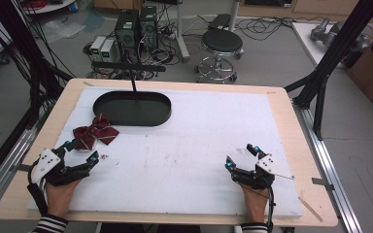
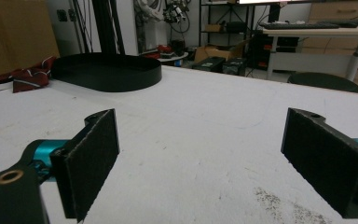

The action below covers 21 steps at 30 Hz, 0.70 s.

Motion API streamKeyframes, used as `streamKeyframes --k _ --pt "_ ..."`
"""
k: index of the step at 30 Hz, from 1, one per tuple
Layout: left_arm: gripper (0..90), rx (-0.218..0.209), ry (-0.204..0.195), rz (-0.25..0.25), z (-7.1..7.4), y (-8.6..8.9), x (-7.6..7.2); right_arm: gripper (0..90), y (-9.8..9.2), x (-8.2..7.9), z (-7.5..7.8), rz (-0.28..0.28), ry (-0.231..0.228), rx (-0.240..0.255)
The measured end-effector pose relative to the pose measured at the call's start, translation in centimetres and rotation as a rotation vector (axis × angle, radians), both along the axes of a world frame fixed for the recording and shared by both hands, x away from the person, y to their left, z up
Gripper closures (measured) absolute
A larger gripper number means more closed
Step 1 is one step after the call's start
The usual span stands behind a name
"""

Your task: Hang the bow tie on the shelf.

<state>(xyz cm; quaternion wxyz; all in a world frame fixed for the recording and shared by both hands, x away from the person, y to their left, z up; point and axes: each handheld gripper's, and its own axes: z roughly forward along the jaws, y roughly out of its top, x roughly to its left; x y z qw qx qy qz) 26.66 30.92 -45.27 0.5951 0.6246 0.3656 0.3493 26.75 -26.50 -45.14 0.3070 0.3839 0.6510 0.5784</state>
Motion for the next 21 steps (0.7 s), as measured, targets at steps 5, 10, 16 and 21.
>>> streamKeyframes --k 5,10,16,21 --pt "14.0 0.0 -0.006 0.005 -0.02 -0.01 -0.06 10.3 -0.04 0.02 -0.01 0.0 -0.001 0.001" --pt "14.0 0.001 -0.007 0.009 -0.02 -0.03 -0.1 10.2 -0.03 0.0 -0.01 -0.002 0.0 0.005" --pt "14.0 -0.002 -0.008 0.01 -0.02 -0.03 -0.09 10.3 -0.03 0.01 0.0 -0.002 -0.001 0.002" --pt "14.0 -0.003 0.006 0.003 0.04 -0.01 0.06 10.3 -0.04 0.01 -0.01 -0.003 -0.001 0.002"
